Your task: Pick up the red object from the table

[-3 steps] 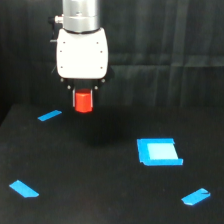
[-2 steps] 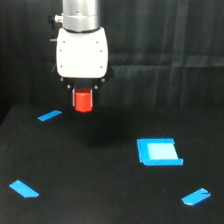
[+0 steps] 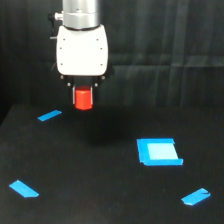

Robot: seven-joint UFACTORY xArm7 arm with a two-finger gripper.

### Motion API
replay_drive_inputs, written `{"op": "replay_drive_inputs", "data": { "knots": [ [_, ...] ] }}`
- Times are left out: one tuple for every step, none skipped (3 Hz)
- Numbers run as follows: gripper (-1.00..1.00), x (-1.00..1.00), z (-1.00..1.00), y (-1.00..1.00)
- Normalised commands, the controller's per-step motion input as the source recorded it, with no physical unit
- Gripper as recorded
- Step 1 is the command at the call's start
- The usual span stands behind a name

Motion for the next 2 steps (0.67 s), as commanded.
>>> {"op": "replay_drive_inputs", "data": {
  "knots": [
    [-1.0,-0.06,0.16,0.05],
    [-0.96,-0.04,0.05,0.04]
  ]
}}
